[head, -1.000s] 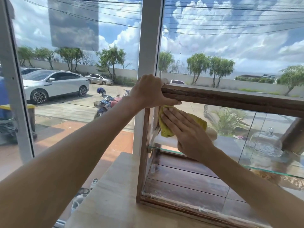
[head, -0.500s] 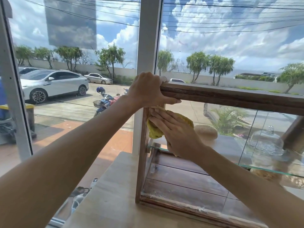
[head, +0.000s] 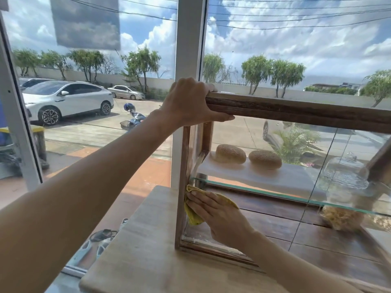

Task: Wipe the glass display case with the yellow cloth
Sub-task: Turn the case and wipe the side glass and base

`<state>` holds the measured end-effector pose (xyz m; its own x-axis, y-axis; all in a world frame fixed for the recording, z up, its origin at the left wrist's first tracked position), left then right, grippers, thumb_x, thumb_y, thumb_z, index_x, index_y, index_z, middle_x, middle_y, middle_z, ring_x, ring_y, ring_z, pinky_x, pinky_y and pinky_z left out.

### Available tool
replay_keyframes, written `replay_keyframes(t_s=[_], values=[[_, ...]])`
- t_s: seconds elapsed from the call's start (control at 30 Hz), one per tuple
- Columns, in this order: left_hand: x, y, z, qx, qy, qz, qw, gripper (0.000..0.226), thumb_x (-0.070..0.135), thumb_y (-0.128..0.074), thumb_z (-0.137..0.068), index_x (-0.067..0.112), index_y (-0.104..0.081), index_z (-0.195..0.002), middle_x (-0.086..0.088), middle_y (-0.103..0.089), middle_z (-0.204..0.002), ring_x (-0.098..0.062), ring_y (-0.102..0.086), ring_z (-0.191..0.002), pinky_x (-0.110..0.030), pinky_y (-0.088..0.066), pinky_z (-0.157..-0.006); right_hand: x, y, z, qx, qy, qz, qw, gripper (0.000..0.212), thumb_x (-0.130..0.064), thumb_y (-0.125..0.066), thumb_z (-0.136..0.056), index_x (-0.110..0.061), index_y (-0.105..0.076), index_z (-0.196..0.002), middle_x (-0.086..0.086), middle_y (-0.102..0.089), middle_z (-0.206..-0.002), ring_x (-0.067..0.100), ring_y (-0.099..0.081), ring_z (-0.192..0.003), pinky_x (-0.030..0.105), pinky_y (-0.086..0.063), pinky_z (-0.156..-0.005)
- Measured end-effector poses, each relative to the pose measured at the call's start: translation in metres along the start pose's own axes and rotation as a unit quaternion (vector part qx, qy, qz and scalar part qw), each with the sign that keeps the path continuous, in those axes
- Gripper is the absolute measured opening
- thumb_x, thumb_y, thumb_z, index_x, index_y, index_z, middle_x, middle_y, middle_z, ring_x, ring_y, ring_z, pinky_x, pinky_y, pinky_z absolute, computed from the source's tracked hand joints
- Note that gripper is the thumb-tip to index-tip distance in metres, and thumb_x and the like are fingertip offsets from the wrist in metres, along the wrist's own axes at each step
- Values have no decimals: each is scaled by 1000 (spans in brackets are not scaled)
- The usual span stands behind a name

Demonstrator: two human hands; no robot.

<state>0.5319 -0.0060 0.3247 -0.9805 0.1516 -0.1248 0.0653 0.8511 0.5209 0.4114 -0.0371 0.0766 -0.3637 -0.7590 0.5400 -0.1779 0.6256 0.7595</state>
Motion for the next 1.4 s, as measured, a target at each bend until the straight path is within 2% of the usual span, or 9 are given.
replay_keyframes(t_s=[0.2,0.4,0.57,0.73,0.87,0.97,1.03,1.2,1.4], values=[[0,0,0,-7,-6,-8,1000,74,81,-52,-61,22,-72,-101,3,-70,-70,-6,-51,-61,-17,-37,-69,-27,-38,22,-104,41,-63,992,67,-27,-52,-71,-16,-43,-137,-2,-48,-143,9,-37,-135,30,-8,-117],[0,-1,-1,-32,13,-11,999,87,89,-38,-55,21,-72,-98,3,-71,-72,-10,-59,-63,-24,-50,-75,-46,-54,35,-190,33,-138,972,62,-29,-36,-73,-23,-54,-132,-7,-52,-139,5,-43,-131,27,-4,-116],[-1,-2,-1,-38,19,-25,999,85,88,-42,-57,19,-72,-98,1,-70,-72,-12,-59,-64,-28,-51,-80,-51,-53,41,-157,26,-214,964,62,-22,-37,-78,-21,-43,-139,-4,-46,-144,6,-35,-136,20,-4,-116],[0,-3,0,-46,22,-23,998,88,89,-41,-56,18,-71,-99,0,-70,-73,-14,-61,-67,-32,-52,-81,-59,-51,45,-105,-12,-314,944,72,-5,-41,-81,-22,-26,-149,-4,-27,-155,0,-8,-143,16,3,-116],[0,-2,1,-44,29,-18,998,89,90,-41,-54,19,-72,-98,2,-68,-71,-13,-57,-64,-30,-50,-81,-60,-52,45,-112,-5,-316,942,73,-4,-44,-78,-20,-28,-148,-2,-26,-155,5,-11,-144,16,3,-116],[1,-2,2,-46,30,-15,998,89,90,-41,-55,19,-72,-99,-1,-71,-75,-13,-59,-66,-31,-52,-78,-59,-47,52,-84,19,-314,946,58,-10,-36,-83,-16,-42,-141,4,-38,-150,16,-28,-141,36,-24,-117],[1,-3,2,-46,31,-11,998,89,90,-42,-55,20,-72,-101,-1,-71,-76,-13,-60,-66,-32,-53,-79,-55,-36,58,-35,47,-283,957,50,-8,-34,-87,-14,-48,-135,6,-45,-145,21,-39,-136,40,-35,-110],[3,-2,3,-54,42,-14,998,97,94,-37,-51,20,-70,-104,-1,-70,-75,-14,-59,-66,-33,-54,-78,-18,-7,64,73,47,-180,980,45,-4,-43,-93,-11,-47,-138,9,-40,-148,22,-33,-139,33,-22,-117],[5,-1,4,-63,30,-9,998,104,94,-35,-50,14,-69,-107,-3,-69,-73,-13,-55,-61,-25,-49,-71,-1,-42,91,-41,46,-104,993,58,-13,-38,-85,-16,-37,-144,2,-33,-152,13,-24,-142,29,-10,-118]])
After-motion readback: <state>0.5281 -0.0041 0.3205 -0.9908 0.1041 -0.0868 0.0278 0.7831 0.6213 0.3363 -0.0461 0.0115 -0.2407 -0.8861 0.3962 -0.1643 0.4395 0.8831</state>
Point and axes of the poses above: each hand's wrist, its own z-axis away from the middle knuckle, its own y-axis out of the back of the hand, x = y × z, the point moved 3 cm from there along -z, towards the middle knuckle
